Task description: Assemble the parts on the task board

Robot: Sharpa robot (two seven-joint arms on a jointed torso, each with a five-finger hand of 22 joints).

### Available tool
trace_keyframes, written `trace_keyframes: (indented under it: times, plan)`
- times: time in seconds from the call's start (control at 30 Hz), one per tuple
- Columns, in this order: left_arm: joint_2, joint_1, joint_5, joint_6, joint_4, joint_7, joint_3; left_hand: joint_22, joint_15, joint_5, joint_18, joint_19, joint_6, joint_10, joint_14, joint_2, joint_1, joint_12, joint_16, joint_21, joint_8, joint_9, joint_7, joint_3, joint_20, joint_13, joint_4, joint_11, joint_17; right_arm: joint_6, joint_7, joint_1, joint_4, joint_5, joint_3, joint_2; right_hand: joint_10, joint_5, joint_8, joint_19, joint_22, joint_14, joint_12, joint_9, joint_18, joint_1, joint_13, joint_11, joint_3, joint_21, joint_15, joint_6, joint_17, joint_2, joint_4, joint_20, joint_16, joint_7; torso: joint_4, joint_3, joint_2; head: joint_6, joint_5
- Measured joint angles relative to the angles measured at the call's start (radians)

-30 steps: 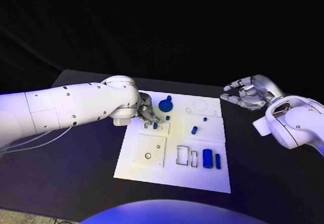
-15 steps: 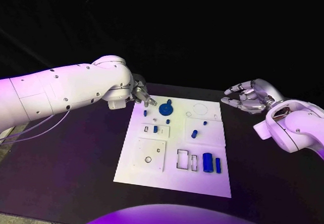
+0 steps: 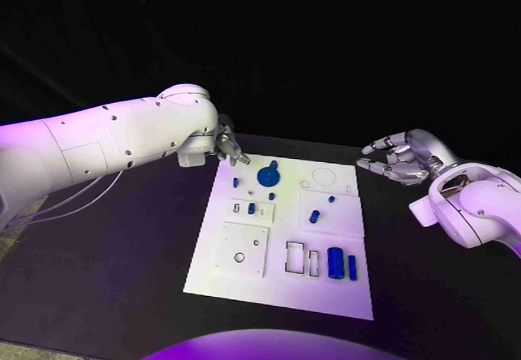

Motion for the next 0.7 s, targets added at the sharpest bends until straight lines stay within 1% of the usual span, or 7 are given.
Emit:
trace_keyframes:
  times: [0.2, 0.33, 0.43, 0.53, 0.7]
  plan:
    - [0.023, -0.009, -0.006, 0.025, -0.048, 0.003, -0.011, 0.0, 0.0, -0.002, 0.0, 0.0, 0.0, -0.004, 0.0, 0.0, 0.0, 0.0, 0.0, -0.004, -0.004, 0.0, 0.0, 0.0, 0.0, 0.0, 0.0, 0.004, 0.0, 0.0, 0.0, -0.001, 0.0, 0.0, 0.0, 0.001, 0.0, 0.0, 0.0, 0.0, 0.0, 0.0, 0.0, 0.0, 0.0, 0.0, 0.0, 0.0, 0.0, 0.0, 0.0, 0.0, 0.0, 0.0, 0.0, 0.0, 0.0, 0.0, -0.0009, -0.0007, 0.001, 0.0, 0.001]
    - [0.031, -0.012, -0.008, 0.035, -0.069, 0.006, -0.014, 0.0, 0.0, -0.007, 0.0, 0.0, 0.0, -0.004, 0.0, 0.0, 0.0, 0.0, 0.0, -0.004, -0.004, -0.001, 0.0, 0.0, 0.0, 0.0, 0.0, 0.004, 0.0, 0.0, 0.0, -0.001, -0.001, 0.0, 0.0, 0.001, 0.0, 0.0, 0.0, 0.0, 0.0, 0.0, 0.0, 0.0, 0.0, 0.0, 0.0, 0.0, 0.0, 0.0, 0.0, 0.0, 0.0, 0.0, 0.0, 0.0, 0.0, 0.0, -0.0012, -0.0008, 0.002, 0.0, 0.001]
    - [0.036, -0.012, -0.008, 0.042, -0.08, 0.008, -0.016, 0.0, 0.0, -0.012, 0.0, 0.0, 0.0, -0.003, 0.0, 0.003, 0.003, 0.0, 0.0, -0.004, -0.004, -0.002, 0.0, 0.0, 0.0, 0.0, 0.0, 0.003, 0.0, 0.0, 0.0, -0.001, -0.001, 0.0, 0.0, 0.002, 0.0, 0.0, 0.0, 0.0, 0.0, 0.0, 0.0, 0.0, 0.0, 0.0, 0.0, 0.0, 0.0, 0.0, 0.0, 0.0, 0.0, 0.0, 0.0, 0.0, 0.0, 0.0, -0.0013, -0.0001, 0.002, -0.002, 0.002]
    - [0.042, -0.013, -0.007, 0.05, -0.09, 0.009, -0.023, 0.0, 0.0, -0.012, 0.0, -0.003, 0.0, -0.003, 0.0, 0.004, 0.004, 0.0, 0.0, -0.004, -0.004, -0.002, 0.0, 0.0, 0.003, -0.001, 0.0, 0.003, 0.0, 0.0, 0.0, -0.002, -0.001, 0.0, 0.0, 0.004, 0.0, 0.0, 0.0, 0.0, 0.0, 0.0, 0.0, 0.0, 0.0, 0.0, 0.0, 0.0, 0.0, 0.0, 0.0, 0.0, 0.0, 0.0, 0.0, 0.0, 0.0, 0.0, -0.0013, -0.0001, 0.001, -0.005, 0.002]
    - [0.048, -0.021, -0.004, 0.065, -0.102, 0.013, -0.03, 0.0, 0.0, -0.012, 0.0, -0.003, 0.0, -0.003, 0.0, 0.004, 0.004, -0.004, 0.0, -0.004, -0.008, -0.002, 0.0, 0.0, 0.003, -0.002, 0.0, 0.003, 0.0, 0.0, 0.0, -0.002, -0.002, 0.0, 0.0, 0.005, 0.0, 0.0, 0.0, 0.0, 0.0, 0.0, 0.0, 0.0, 0.0, 0.0, 0.0, 0.0, 0.0, 0.0, 0.0, 0.0, 0.0, 0.0, 0.0, 0.0, 0.0, 0.0, -0.0011, 0.0002, 0.001, -0.006, 0.002]
